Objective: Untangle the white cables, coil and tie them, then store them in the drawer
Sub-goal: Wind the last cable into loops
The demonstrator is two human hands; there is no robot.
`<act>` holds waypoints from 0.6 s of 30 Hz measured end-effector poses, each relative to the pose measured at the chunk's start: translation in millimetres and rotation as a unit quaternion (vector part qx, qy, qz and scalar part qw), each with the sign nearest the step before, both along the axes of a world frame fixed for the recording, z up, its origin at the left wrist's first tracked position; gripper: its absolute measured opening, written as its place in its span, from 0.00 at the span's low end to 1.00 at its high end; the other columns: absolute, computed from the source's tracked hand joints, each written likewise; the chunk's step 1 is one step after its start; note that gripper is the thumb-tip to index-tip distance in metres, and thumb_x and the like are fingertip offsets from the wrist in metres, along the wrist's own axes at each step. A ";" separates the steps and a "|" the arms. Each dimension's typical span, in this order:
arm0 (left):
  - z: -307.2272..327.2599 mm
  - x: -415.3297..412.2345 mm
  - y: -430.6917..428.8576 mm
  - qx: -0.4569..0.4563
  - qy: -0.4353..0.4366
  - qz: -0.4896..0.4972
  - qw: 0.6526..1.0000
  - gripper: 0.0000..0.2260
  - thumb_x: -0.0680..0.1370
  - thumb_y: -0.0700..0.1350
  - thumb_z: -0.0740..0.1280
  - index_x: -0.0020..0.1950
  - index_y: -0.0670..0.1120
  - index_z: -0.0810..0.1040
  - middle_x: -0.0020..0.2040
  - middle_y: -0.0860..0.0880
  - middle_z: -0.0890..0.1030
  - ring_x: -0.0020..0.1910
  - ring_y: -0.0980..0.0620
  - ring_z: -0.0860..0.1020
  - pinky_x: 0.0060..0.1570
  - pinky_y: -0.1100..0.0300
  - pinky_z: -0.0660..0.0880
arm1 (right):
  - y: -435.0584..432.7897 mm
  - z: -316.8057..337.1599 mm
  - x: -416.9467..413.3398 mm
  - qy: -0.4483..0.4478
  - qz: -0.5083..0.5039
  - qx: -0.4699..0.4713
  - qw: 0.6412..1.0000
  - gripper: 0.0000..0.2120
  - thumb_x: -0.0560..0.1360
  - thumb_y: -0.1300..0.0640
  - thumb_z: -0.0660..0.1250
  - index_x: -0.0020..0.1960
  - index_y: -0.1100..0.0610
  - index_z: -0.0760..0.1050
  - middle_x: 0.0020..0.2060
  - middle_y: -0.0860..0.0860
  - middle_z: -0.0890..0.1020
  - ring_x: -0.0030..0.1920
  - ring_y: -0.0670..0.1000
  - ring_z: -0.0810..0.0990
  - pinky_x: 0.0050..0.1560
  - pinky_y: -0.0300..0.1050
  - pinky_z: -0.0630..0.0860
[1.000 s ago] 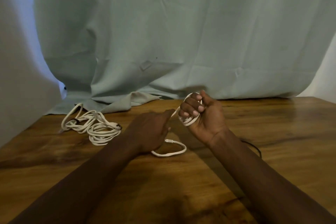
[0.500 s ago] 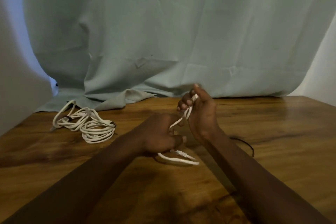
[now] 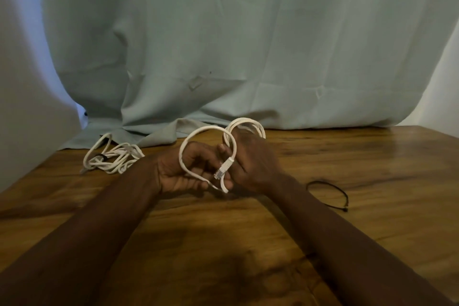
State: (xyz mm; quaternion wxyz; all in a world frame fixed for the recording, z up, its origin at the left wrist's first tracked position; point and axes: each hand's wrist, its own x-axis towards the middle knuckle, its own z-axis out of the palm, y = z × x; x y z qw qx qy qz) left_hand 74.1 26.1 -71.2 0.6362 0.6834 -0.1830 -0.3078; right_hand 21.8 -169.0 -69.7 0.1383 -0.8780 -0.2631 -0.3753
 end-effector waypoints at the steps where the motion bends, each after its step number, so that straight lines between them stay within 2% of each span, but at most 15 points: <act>1: 7.1 -6.7 1.1 -0.014 0.006 0.005 1.000 0.29 0.76 0.43 0.72 0.74 0.34 0.70 0.63 0.33 0.77 0.51 0.43 0.81 0.37 0.58 0.82 | -0.3 -1.9 1.3 -0.018 -0.010 -0.017 1.000 0.15 0.79 0.48 0.56 0.50 0.59 0.75 0.37 0.56 0.80 0.34 0.59 0.76 0.34 0.50 0.70; 4: 27.3 -26.0 2.6 -0.098 0.064 -0.009 0.993 0.21 0.76 0.48 0.71 0.64 0.37 0.79 0.52 0.34 0.83 0.40 0.41 0.86 0.28 0.59 0.81 | -3.0 -5.9 -2.4 -0.010 -0.075 0.001 0.997 0.26 0.79 0.42 0.48 0.45 0.57 0.79 0.36 0.57 0.83 0.34 0.61 0.79 0.35 0.50 0.70; 6: 34.4 -31.0 2.7 -0.131 0.058 0.036 0.989 0.27 0.80 0.61 0.62 0.61 0.38 0.82 0.46 0.37 0.85 0.32 0.45 0.84 0.25 0.60 0.79 | -5.6 -9.7 -2.2 0.056 -0.105 0.057 0.991 0.32 0.80 0.37 0.43 0.42 0.53 0.79 0.37 0.54 0.83 0.37 0.57 0.79 0.39 0.51 0.72; 8: 34.9 -25.4 -0.9 -0.202 0.049 0.128 0.970 0.37 0.80 0.70 0.52 0.58 0.39 0.81 0.37 0.42 0.82 0.25 0.51 0.79 0.23 0.65 0.74 | -2.7 -11.7 -0.7 0.158 -0.064 0.175 0.970 0.32 0.82 0.34 0.45 0.35 0.50 0.76 0.32 0.47 0.79 0.33 0.49 0.76 0.39 0.50 0.70; 9: 35.1 -24.9 -4.6 -0.254 0.053 0.172 0.950 0.36 0.81 0.71 0.51 0.57 0.39 0.80 0.35 0.43 0.80 0.24 0.52 0.77 0.23 0.66 0.72 | 1.3 -11.0 -2.6 0.213 -0.024 0.257 0.942 0.31 0.83 0.33 0.47 0.32 0.49 0.73 0.28 0.45 0.77 0.30 0.46 0.73 0.37 0.50 0.68; 10: 35.9 -26.2 -9.1 -0.304 0.055 0.216 0.926 0.31 0.82 0.67 0.54 0.55 0.40 0.78 0.35 0.44 0.78 0.24 0.52 0.77 0.22 0.65 0.72 | 5.1 -9.7 -5.4 0.261 0.010 0.323 0.910 0.31 0.83 0.33 0.49 0.31 0.49 0.72 0.27 0.45 0.75 0.28 0.46 0.70 0.37 0.49 0.66; 11: 36.7 -28.2 -12.9 -0.346 0.047 0.250 0.903 0.22 0.84 0.60 0.58 0.52 0.41 0.76 0.36 0.44 0.76 0.25 0.53 0.77 0.22 0.65 0.73 | 8.4 -6.6 -10.1 0.306 0.036 0.364 0.879 0.30 0.83 0.33 0.50 0.31 0.50 0.71 0.28 0.49 0.74 0.29 0.47 0.69 0.36 0.49 0.65; 13: 39.9 -29.9 -17.5 -0.411 0.025 0.310 0.857 0.08 0.85 0.41 0.61 0.47 0.42 0.73 0.37 0.44 0.75 0.24 0.53 0.79 0.24 0.63 0.77 | 9.8 -3.0 -17.5 0.370 0.067 0.394 0.839 0.29 0.83 0.35 0.51 0.34 0.53 0.72 0.30 0.55 0.73 0.29 0.51 0.68 0.33 0.46 0.64; 15: 44.8 -25.0 -12.6 -0.466 0.002 0.360 0.808 0.08 0.82 0.31 0.62 0.48 0.43 0.73 0.36 0.45 0.76 0.25 0.55 0.80 0.29 0.61 0.81 | 5.8 -1.9 -18.7 0.384 0.084 0.368 0.843 0.28 0.83 0.36 0.54 0.35 0.53 0.72 0.27 0.51 0.72 0.26 0.48 0.67 0.30 0.43 0.63; 18: 52.5 -15.3 9.0 -0.486 -0.062 0.437 0.754 0.09 0.79 0.29 0.67 0.49 0.43 0.75 0.41 0.44 0.78 0.30 0.55 0.83 0.38 0.55 0.85 | 4.7 -3.6 -16.9 0.341 0.113 0.303 0.883 0.23 0.85 0.44 0.59 0.34 0.53 0.72 0.25 0.46 0.69 0.26 0.45 0.65 0.30 0.43 0.63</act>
